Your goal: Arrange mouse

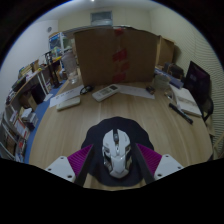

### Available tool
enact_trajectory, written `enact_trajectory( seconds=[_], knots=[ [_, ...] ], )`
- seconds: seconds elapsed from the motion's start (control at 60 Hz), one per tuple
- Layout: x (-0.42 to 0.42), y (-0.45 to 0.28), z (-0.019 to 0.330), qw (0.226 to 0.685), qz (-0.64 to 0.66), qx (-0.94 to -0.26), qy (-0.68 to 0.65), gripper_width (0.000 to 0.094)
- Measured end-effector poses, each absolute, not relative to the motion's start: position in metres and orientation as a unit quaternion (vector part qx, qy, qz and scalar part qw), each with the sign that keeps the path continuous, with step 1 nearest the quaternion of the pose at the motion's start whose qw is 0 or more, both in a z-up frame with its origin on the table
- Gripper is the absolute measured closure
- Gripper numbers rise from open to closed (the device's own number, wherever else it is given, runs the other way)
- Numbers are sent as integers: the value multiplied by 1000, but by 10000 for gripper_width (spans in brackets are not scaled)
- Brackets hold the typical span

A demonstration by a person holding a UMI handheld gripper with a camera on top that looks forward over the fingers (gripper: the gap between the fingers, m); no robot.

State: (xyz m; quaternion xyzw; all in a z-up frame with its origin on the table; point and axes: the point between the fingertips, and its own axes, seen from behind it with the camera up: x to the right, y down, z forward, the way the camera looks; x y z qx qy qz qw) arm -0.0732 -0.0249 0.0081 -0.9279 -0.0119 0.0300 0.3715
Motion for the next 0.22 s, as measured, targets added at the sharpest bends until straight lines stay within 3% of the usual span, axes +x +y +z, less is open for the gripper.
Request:
enact_trajectory(
  seconds=[0.217],
  knots=[
    [-97,-97,55,379,0,-925,22,99]
  ],
)
